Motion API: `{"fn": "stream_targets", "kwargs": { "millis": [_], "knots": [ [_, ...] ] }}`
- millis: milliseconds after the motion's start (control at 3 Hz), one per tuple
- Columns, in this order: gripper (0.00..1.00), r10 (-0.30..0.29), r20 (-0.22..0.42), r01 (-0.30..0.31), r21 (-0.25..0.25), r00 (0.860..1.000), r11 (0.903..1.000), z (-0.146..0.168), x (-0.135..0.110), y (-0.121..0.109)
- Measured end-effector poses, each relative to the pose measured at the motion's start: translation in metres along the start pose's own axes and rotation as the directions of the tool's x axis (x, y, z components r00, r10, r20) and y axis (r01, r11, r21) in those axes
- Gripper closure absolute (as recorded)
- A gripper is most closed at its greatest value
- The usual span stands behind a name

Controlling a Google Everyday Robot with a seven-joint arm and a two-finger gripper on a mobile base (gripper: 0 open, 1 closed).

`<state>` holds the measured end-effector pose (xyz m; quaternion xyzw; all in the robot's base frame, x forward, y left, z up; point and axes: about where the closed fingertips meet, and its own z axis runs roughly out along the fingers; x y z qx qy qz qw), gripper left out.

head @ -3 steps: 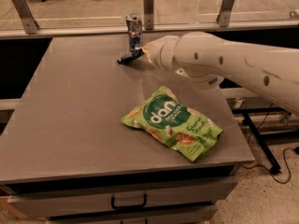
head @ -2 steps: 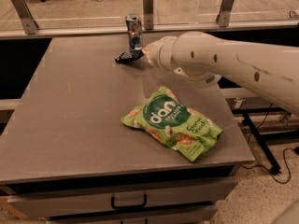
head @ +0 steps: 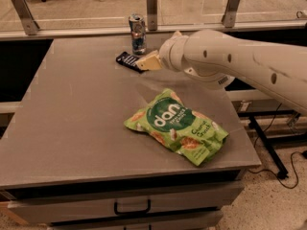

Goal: Move rxbar blueberry near redbull can

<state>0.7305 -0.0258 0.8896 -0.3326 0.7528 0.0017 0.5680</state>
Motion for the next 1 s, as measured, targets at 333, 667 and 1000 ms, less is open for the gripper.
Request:
{"fn": "stream_targets", "kwargs": {
  "millis": [333,667,1000],
  "knots": [
    [0.00,0.006,0.074,-0.002,-0.052,0.997,0.9987,-0.040,-0.032,-0.009],
    [0.00,0.032,0.153,-0.010,-0.142,0.988,0.9899,-0.096,-0.045,-0.015],
    [0.00,0.026,0.176,0.009,-0.196,0.984,0.9805,-0.104,-0.046,-0.008]
  ]
}}
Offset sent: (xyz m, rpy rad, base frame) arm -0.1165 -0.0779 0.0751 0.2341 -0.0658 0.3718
